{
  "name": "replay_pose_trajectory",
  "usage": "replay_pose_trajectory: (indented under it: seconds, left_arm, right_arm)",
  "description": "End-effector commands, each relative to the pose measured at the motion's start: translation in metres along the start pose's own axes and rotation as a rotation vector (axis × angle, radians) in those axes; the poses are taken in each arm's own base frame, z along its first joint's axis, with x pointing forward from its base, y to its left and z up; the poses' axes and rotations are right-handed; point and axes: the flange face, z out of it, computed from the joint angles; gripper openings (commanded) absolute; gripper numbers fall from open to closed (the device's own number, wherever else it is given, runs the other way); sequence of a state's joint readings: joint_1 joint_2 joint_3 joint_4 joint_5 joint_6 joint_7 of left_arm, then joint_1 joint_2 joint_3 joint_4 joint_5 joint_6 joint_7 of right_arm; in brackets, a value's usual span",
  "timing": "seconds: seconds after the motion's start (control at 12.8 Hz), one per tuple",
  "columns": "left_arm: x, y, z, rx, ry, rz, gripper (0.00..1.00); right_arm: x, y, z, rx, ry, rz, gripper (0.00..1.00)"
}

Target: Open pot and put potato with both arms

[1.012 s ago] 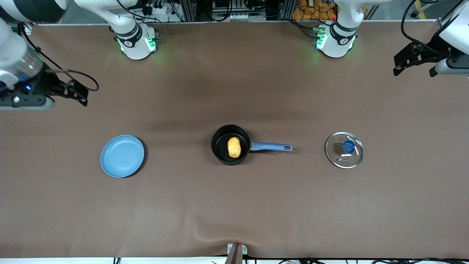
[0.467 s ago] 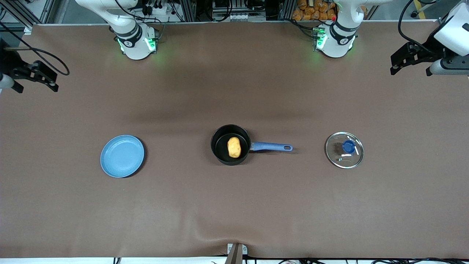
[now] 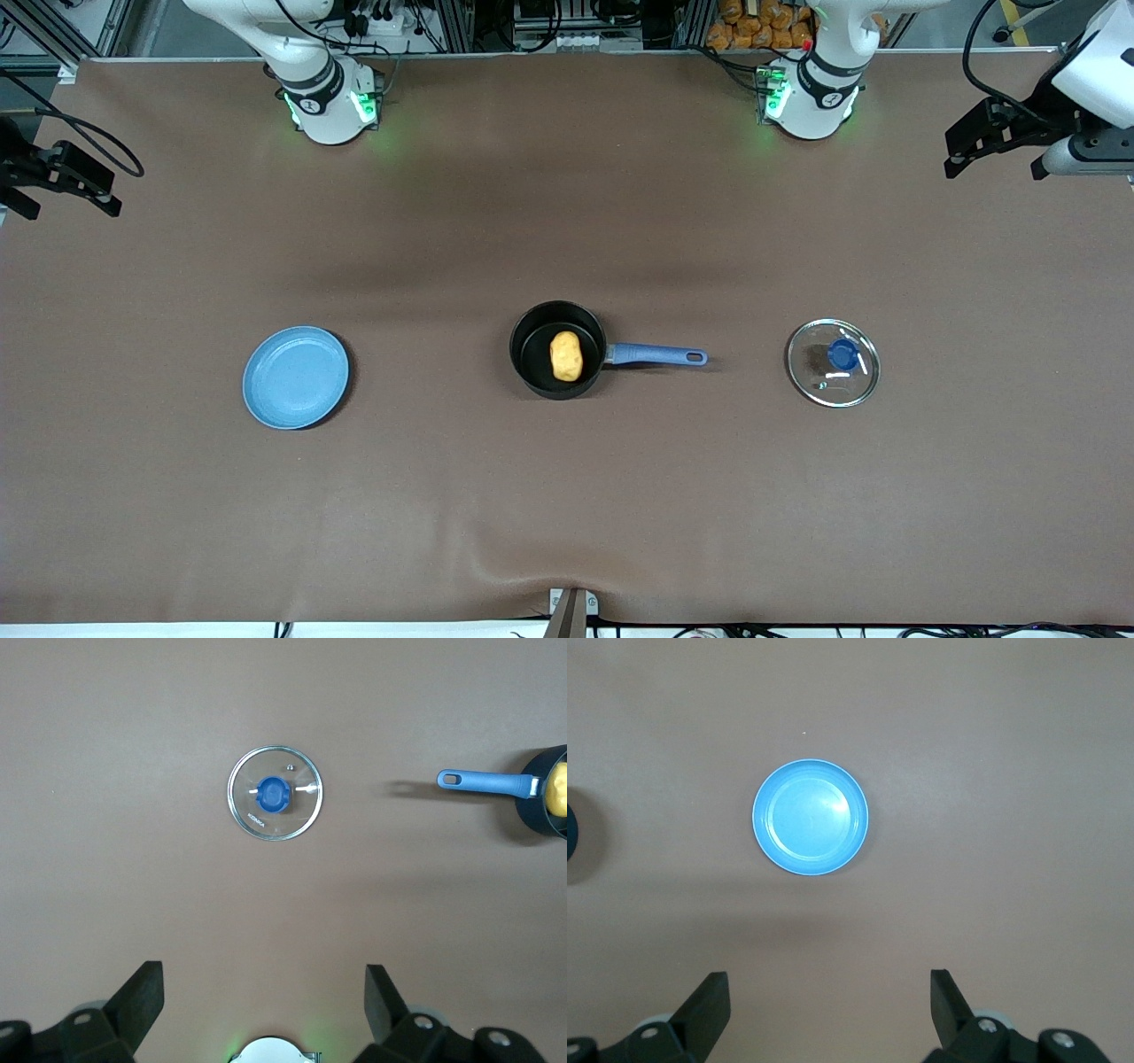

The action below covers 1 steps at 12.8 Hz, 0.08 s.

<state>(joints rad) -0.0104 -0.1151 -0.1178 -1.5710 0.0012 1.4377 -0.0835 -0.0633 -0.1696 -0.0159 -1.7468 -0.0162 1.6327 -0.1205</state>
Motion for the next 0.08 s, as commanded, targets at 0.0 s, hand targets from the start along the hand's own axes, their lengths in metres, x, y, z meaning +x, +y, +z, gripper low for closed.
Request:
replay_pose_trajectory:
  seconds: [0.0]
  left_arm:
    - [-0.0048, -0.0004, -0.0099, -0.001, 0.012, -0.017, 1.00]
  right_arm:
    - [-0.0083, 0.0048, -0.0059, 0.018, 0.005, -0.004, 1.00]
